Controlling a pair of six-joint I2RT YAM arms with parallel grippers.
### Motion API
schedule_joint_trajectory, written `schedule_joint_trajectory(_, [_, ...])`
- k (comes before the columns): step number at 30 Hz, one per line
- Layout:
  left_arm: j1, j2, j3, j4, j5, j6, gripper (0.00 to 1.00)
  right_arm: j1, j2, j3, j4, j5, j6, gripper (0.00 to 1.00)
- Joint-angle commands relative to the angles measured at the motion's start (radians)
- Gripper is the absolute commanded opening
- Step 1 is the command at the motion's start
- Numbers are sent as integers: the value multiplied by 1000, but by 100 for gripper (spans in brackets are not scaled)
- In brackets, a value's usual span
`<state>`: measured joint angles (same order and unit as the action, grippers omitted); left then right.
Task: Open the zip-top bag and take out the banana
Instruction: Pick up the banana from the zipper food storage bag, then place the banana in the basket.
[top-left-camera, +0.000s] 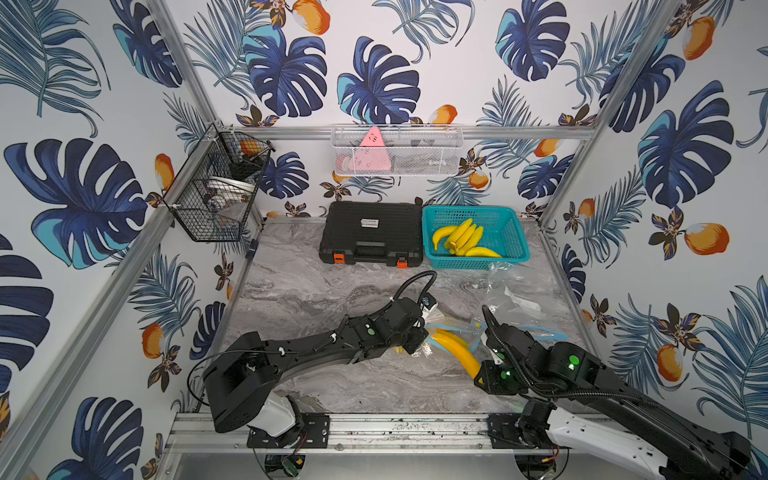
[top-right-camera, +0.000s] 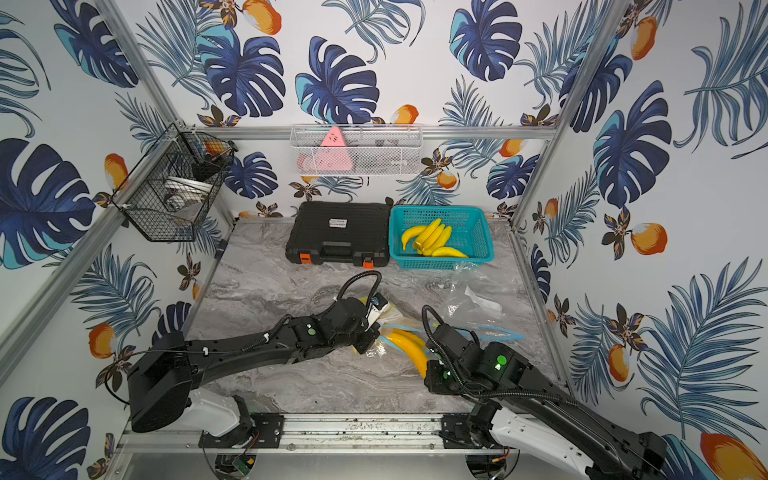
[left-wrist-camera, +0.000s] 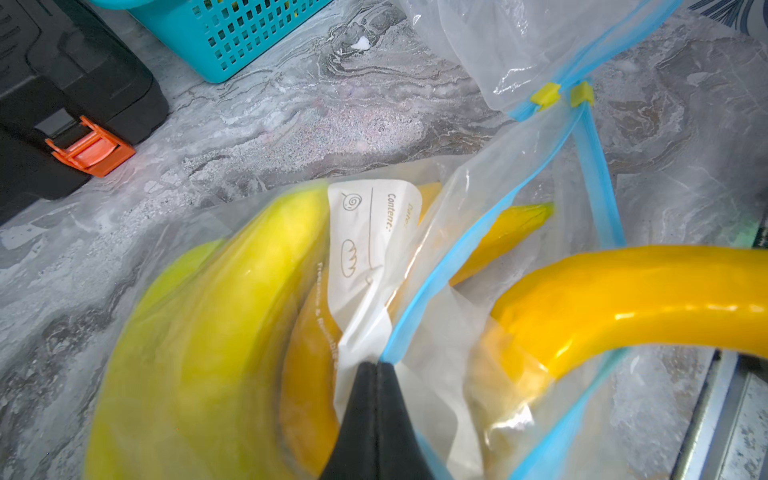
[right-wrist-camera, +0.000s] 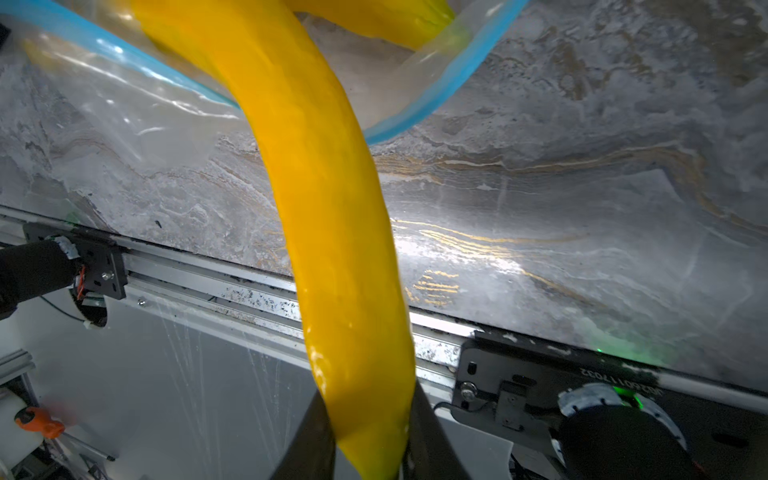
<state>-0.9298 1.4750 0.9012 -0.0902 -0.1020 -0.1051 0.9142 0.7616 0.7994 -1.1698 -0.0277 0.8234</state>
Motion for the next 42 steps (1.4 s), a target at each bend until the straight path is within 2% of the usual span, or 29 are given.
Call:
schedule_joint_trajectory(1, [-3, -31, -24, 12, 11, -19, 0, 1, -10, 25, -81, 188, 85, 9])
schedule_joint_trajectory(4, [-12, -54, -42, 36, 40, -36, 0, 0, 1, 24, -38, 265, 104, 9])
schedule_joint_trajectory(7, [-32, -77, -36, 30, 40, -38, 0, 0, 102, 40, -104, 302, 126, 10])
schedule_joint_trajectory(9, [-38, -85, -29, 19, 22, -35, 0, 3, 118, 67, -138, 331, 152, 10])
schedule_joint_trajectory(14, [-38, -68, -19, 2, -12, -31, 0, 13, -87, 130, -116, 363, 192, 6])
schedule_joint_trajectory(18, [-38, -53, -7, -2, -32, -34, 0, 12, -54, 156, -92, 426, 144, 9])
schedule_joint_trajectory(20, [-38, -61, -15, 1, -43, -32, 0, 10, 15, 176, -40, 538, 104, 12])
schedule_joint_trajectory(22, [-38, -74, -20, 3, -55, -30, 0, -32, 100, 211, 88, 626, 1, 13])
schedule_joint_trajectory(23, [-38, -77, -20, 4, -59, -28, 0, -88, 145, 226, 163, 608, -72, 13])
schedule_joint_trajectory(24, [-38, -78, -17, 1, -61, -27, 0, -203, 199, 245, 265, 515, -161, 13])
schedule_joint_trajectory(26, [-39, -73, -5, -15, -61, -24, 0, -446, 307, 265, 441, 236, -291, 12])
schedule_joint_trajectory(27, [-38, -73, 1, -22, -63, -23, 0, -556, 368, 294, 501, 145, -341, 9])
schedule_joint_trajectory(30, [-37, -90, -14, 4, -78, -20, 0, -635, 584, 462, 560, 170, -505, 11])
schedule_joint_trajectory(32, [-37, -92, -15, 23, -73, -12, 0, -730, 738, 574, 586, 83, -580, 11])
schedule_joint_trajectory(34, [-35, -78, 2, 14, -72, -11, 0, -802, 898, 682, 621, 1, -607, 10])
schedule_joint_trajectory(36, [-35, -66, 15, 2, -76, -12, 0, -828, 1028, 761, 661, -47, -622, 10])
schedule_joint_trajectory(40, [-35, -70, 21, -5, -84, -25, 0, -851, 1242, 901, 631, -58, -630, 10])
schedule_joint_trajectory(42, [-35, -71, 24, -5, -83, -25, 0, -857, 1294, 903, 656, -47, -638, 27])
